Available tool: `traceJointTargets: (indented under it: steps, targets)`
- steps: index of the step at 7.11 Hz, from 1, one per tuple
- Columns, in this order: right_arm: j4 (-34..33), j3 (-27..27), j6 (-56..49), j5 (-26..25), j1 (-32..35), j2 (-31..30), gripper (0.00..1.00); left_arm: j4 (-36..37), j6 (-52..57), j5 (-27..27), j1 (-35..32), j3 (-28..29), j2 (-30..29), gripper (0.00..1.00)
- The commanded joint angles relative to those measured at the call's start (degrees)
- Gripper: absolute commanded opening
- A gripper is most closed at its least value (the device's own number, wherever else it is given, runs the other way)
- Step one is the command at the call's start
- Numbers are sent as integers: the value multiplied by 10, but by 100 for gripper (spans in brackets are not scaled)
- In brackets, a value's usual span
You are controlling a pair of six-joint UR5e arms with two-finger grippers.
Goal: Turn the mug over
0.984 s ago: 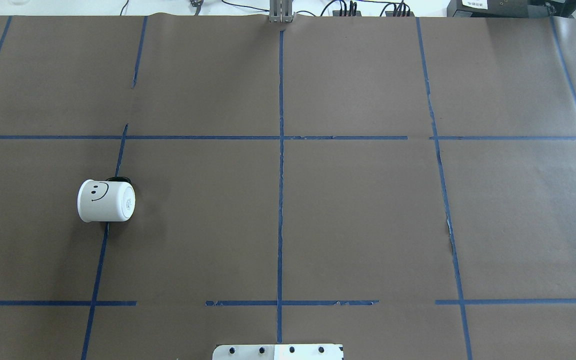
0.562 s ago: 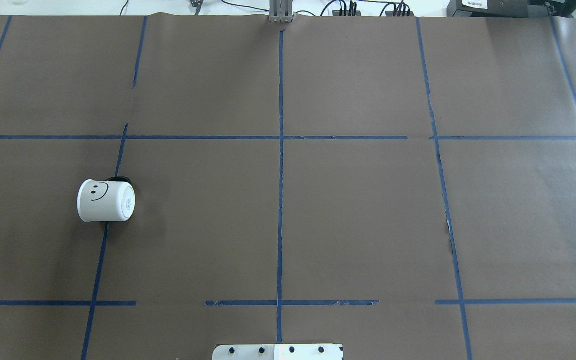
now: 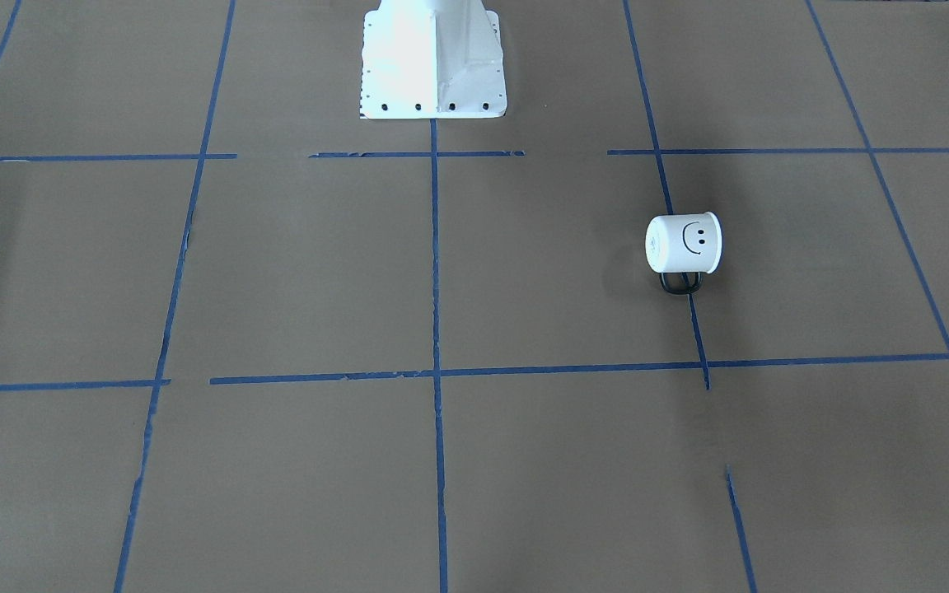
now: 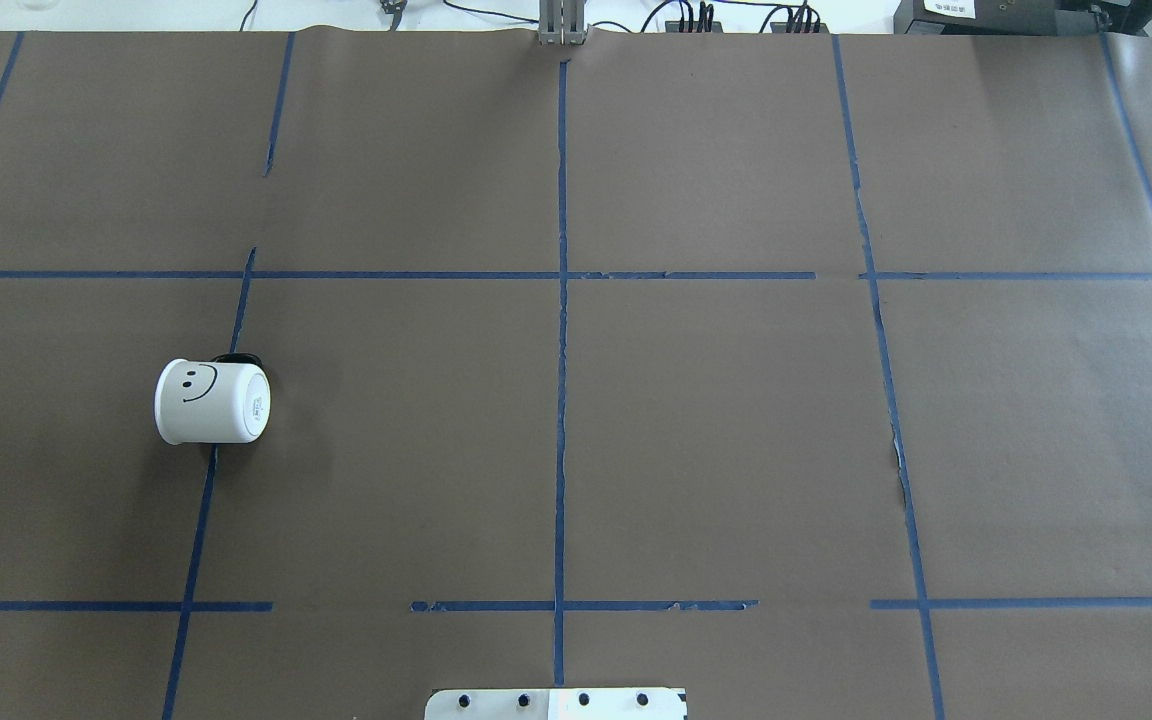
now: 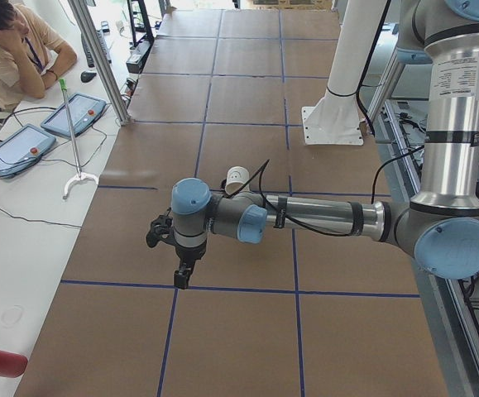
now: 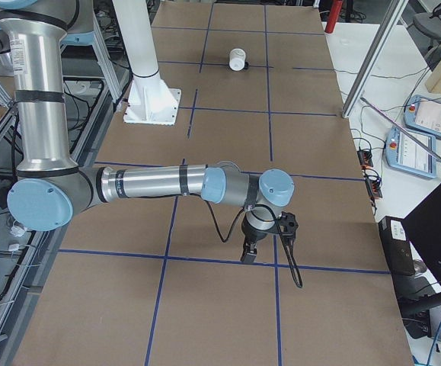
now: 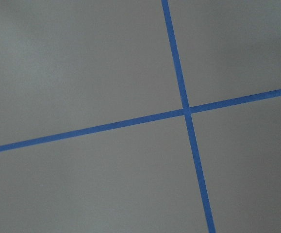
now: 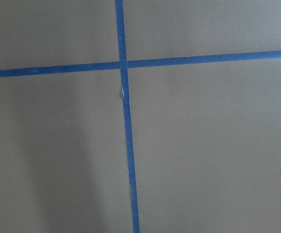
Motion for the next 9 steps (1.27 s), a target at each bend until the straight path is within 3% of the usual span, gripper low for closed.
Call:
traceJointTargets:
  steps: [1,3,4,5,7,8,9]
  targets:
    - [0,0,0,0,0,0,100,-12,-71,-74,24,-37,-2,100]
    - [0,0,0,0,0,1,100,-45,-325,-71,120,-99,0,100]
    - [0,0,0,0,0,0,100,-133,-440,-69,166,-95,3,100]
    - [0,0,0,0,0,0,100,-256,-565,-33,210,-84,7,100]
    - [0,0,0,0,0,1,100,-576,-768,-6,297,8,8,100]
    - [0,0,0,0,0,0,100,-668,-819,-5,309,38,7,100]
    - [0,0,0,0,0,0,100,-718,-843,41,348,47,7,100]
